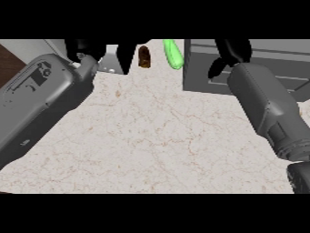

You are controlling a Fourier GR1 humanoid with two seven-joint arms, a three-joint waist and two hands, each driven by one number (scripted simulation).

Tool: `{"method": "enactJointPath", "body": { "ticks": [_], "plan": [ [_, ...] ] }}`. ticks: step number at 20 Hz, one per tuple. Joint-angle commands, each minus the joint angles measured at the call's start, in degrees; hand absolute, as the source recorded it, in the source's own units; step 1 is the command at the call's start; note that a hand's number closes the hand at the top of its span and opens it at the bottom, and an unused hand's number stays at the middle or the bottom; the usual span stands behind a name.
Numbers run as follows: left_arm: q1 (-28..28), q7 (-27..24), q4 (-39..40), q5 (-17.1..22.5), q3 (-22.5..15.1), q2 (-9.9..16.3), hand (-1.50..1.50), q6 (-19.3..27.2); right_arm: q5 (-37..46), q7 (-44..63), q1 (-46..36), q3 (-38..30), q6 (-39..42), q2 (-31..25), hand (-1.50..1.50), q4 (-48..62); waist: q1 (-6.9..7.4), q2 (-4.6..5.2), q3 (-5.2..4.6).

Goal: Pick up the can, place it into the drawer and close the drawer

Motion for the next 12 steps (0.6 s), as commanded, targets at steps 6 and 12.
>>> {"method": "enactJointPath", "body": {
  "ticks": [6, 12],
  "plan": [
    [2.4, 0.2, -2.4, -0.5, 0.1, 1.4, -1.5, -0.5, -18.8, -8.4, -5.0, -17.3, 8.7, 1.5, -1.5, -1.8, 0.06, -0.89, -0.19],
    [3.0, 2.2, -6.6, -0.9, 0.1, 2.6, -1.5, 0.7, -22.7, -12.7, -3.3, -21.1, 9.7, 1.7, -1.5, -1.1, 0.17, -1.05, -0.34]
  ]
}}
